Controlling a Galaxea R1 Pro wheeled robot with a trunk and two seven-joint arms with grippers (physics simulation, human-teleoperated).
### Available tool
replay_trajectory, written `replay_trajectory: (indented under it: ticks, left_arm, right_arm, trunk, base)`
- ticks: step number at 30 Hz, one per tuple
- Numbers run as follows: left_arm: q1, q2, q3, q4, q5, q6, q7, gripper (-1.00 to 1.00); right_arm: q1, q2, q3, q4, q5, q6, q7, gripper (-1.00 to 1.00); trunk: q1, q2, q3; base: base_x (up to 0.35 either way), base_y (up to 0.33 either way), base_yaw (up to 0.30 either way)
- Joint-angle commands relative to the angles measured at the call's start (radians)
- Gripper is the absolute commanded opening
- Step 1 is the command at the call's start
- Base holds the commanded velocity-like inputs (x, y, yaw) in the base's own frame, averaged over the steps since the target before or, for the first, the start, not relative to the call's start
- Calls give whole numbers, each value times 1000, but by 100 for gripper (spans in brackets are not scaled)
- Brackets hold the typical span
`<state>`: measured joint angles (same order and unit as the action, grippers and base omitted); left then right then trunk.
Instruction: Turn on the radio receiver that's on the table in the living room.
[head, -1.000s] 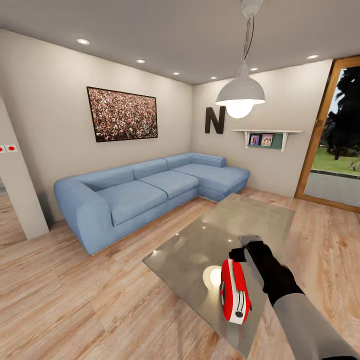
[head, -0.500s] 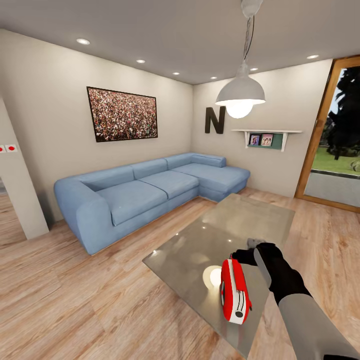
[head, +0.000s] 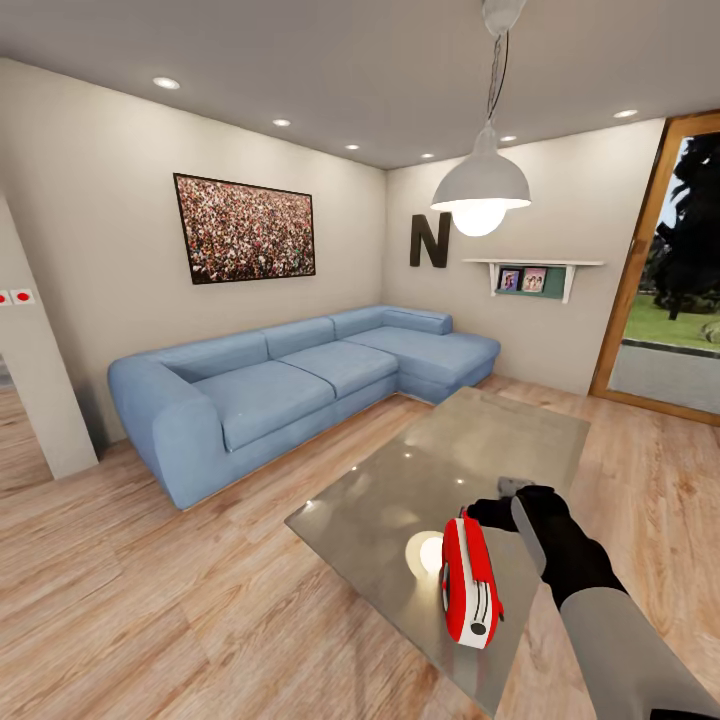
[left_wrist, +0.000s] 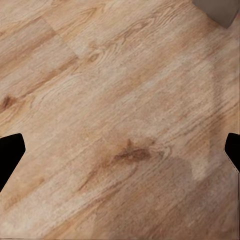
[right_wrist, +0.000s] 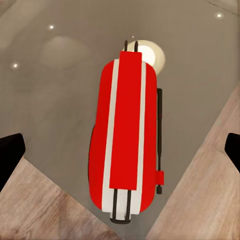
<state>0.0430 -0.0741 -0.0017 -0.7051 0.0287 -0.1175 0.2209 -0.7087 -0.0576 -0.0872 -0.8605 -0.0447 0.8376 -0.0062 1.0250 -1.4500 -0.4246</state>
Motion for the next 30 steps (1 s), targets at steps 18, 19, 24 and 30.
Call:
replay_trajectory:
  ticks: [18,19,24,30]
  left_arm:
    - [0,-2,-1,0,38,1,8,100]
    - [0,-2,-1,0,39,1,7,100]
    - [0,-2,-1,-1,42,-1,2,100]
    - [0,0,-2,-1,43,-3,-1,100]
  right_arm:
    - [0,-2,-2,0,0,0,-3,100]
    - [0,-2,-2,0,0,0,-4,100]
    - [0,-2,-2,1,0,1,-6,100]
    - [0,-2,0,1,0,0,-7,100]
  trunk:
    - [0,0,0]
    - [0,0,0]
    - [0,0,0]
    - [0,0,0]
  base:
    - [0,0,0]
    - [0,0,0]
    - [0,0,0]
    - [0,0,0]
